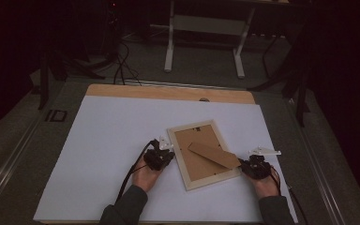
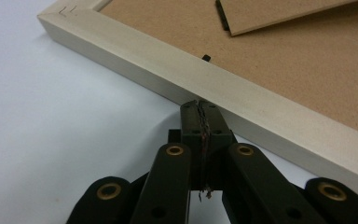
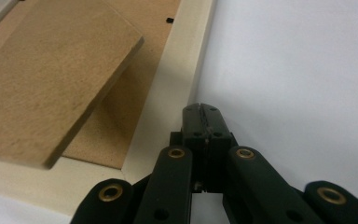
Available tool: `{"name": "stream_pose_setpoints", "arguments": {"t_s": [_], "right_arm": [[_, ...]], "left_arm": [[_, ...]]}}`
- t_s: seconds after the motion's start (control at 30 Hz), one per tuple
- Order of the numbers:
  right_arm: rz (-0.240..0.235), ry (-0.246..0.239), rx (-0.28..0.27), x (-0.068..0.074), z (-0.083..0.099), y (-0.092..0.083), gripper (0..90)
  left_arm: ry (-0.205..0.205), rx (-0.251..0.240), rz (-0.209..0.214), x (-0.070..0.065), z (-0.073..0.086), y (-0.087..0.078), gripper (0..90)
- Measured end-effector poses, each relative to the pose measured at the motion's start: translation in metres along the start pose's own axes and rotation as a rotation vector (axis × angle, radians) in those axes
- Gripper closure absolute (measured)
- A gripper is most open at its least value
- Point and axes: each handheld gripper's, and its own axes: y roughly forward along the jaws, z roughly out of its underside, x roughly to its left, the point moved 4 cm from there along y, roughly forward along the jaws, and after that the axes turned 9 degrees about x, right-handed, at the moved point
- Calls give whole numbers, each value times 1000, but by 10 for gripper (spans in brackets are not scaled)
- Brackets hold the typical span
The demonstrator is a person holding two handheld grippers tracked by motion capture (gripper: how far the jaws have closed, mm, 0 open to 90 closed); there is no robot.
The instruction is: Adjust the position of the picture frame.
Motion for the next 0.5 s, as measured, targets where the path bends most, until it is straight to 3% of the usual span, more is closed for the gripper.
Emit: {"name": "stream_pose_setpoints", "arguments": {"t_s": [0.5], "right_arm": [[-48, -35, 4, 12, -3, 1, 900]], "left_arm": [[-31, 10, 9, 18, -6, 2, 900]]}}
